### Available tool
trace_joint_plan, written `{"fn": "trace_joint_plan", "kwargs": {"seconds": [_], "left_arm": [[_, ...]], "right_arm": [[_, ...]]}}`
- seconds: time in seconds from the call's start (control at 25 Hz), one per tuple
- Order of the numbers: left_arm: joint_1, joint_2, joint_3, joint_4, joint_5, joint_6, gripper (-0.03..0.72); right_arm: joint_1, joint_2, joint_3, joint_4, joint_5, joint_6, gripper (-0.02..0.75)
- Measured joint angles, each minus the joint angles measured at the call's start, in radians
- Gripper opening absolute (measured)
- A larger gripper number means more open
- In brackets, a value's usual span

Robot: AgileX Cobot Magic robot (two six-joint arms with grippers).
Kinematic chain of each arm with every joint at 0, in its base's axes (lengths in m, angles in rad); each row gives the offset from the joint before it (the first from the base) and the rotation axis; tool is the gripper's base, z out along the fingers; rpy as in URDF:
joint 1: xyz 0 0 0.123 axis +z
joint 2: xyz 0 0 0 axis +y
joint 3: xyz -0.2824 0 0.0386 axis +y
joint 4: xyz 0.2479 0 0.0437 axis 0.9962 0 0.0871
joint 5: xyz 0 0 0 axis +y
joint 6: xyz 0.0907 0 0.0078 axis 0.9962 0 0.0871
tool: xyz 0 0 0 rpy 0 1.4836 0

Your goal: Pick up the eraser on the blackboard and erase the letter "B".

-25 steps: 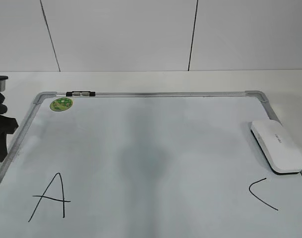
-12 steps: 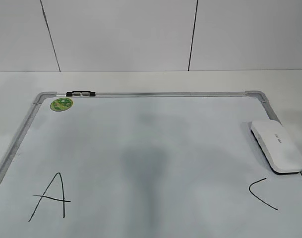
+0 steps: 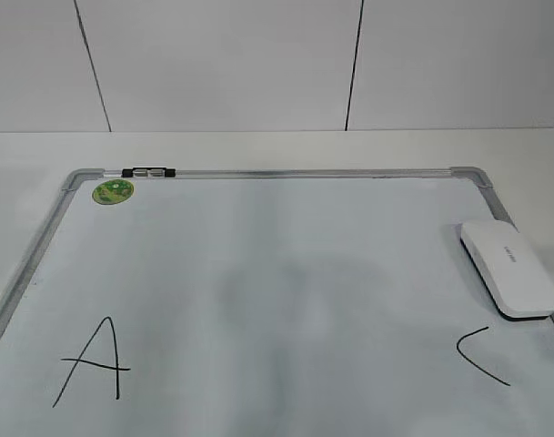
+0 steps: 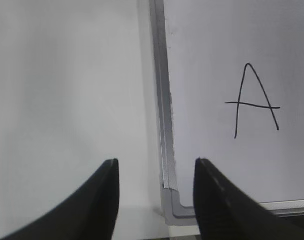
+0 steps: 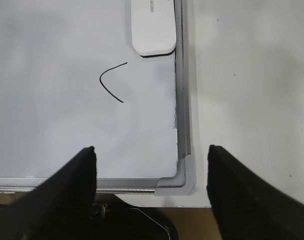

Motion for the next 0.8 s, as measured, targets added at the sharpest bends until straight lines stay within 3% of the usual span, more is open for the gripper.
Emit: {"fn": "trace_joint_plan", "kwargs": {"seconds": [0.48,0.8], "left_arm": [[0.0,-0.551,0.188,0.014,0.033,0.011,0.328],[0.0,-0.814,0.308,0.029,0.04,0.041,0.317]], "right_arm": [[0.0,-0.212,0.162,-0.01,-0.055,-0.05,0.532],[0.0,-0.265,0.183,-0.02,-0.065,-0.062,0.533]]}}
